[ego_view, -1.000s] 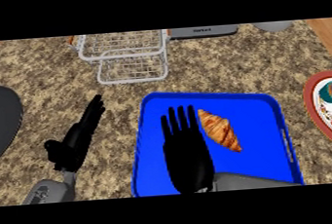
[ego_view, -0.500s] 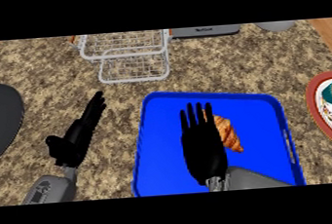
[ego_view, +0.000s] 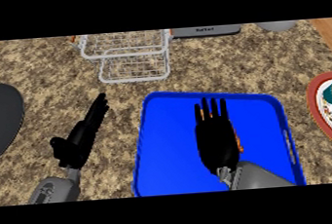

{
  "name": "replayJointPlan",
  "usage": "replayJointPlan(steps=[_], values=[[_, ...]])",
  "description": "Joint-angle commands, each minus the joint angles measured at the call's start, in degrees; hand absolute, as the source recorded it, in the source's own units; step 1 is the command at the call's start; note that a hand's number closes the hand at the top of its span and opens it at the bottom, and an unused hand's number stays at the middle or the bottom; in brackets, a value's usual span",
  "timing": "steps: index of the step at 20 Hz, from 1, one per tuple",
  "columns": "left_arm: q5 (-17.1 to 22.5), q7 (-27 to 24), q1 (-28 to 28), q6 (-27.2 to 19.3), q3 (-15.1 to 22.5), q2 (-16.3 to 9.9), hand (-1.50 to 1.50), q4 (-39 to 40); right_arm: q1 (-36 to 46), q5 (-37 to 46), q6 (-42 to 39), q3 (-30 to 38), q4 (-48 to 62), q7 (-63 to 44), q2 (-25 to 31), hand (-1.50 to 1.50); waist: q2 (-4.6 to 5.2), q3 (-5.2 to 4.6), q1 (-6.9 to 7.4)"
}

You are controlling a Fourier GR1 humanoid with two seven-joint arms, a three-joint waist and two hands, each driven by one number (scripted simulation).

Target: Pick the croissant from the tray and place it in the tiered basket

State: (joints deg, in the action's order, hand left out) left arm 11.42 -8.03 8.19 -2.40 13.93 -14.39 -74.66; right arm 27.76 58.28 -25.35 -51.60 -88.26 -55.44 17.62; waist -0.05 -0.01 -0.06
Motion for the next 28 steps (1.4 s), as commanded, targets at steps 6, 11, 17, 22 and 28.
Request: replayJointPlan(steps=[6, 11, 17, 22, 28], values=[[-3.82, -1.56, 1.56, 0.88, -2.29, 2.84, 0.0, 2.71, -5.35, 8.07, 3.01, 5.84, 6.23, 5.66, -2.31, -1.5, 0.06, 0.01, 0.04], [-2.53, 2.95, -0.32, 2.67, -5.05, 1.53, 0.0, -2.47, -7.84, 10.63, 4.15, 8.89, 5.33, 10.65, -1.52, -1.5, 0.01, 0.01, 0.08], [-3.82, 4.78, -2.4, 2.72, -4.43, 1.93, 0.0, -7.48, -4.37, 12.8, 10.98, 9.29, 11.07, 18.73, -6.7, 1.5, 0.02, 0.02, 0.48], [-3.74, 1.14, -2.72, 6.09, -6.04, 1.75, 0.0, -2.64, -6.41, 16.15, 14.64, 9.81, 12.0, 21.28, -7.14, 1.5, 0.04, 0.01, 0.26], [-4.32, 1.32, -3.68, 5.06, -6.16, 1.77, 0.0, -4.87, -3.61, 0.57, 13.1, 31.04, 12.74, 30.69, 1.38, 1.5, 0.37, 0.08, 0.31]])
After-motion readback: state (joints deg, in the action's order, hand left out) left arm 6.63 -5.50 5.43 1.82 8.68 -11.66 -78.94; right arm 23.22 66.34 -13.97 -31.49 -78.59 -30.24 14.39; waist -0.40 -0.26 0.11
